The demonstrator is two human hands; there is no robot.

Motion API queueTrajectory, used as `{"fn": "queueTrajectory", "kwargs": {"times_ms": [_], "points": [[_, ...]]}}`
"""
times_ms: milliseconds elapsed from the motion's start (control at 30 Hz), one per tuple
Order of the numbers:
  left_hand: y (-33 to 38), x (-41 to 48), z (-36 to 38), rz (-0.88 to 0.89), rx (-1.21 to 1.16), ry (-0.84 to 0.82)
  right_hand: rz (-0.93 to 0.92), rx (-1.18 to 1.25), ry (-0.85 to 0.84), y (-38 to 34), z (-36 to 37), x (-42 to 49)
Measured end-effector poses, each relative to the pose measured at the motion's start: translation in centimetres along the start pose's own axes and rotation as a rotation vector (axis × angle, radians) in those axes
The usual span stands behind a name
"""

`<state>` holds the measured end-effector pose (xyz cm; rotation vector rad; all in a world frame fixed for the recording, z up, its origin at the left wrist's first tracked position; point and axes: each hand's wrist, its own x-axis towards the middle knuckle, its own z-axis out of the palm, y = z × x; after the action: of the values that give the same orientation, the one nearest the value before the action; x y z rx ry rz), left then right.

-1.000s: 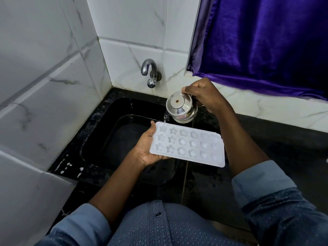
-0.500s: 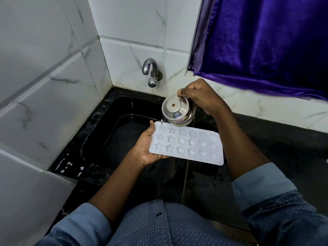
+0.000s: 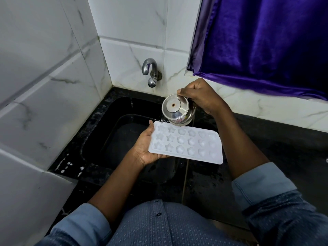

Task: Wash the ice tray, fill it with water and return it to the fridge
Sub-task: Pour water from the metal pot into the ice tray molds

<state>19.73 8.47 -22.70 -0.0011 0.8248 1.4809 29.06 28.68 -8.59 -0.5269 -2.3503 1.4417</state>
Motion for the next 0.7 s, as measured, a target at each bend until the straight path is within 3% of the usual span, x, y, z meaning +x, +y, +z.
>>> {"fn": "queueTrajectory", "kwargs": {"times_ms": [700], "points": [[0.8, -0.2, -0.9, 0.04, -0.009, -0.006, 0.011, 0.025, 0.002, 1.9, -2.2, 0.1]]}}
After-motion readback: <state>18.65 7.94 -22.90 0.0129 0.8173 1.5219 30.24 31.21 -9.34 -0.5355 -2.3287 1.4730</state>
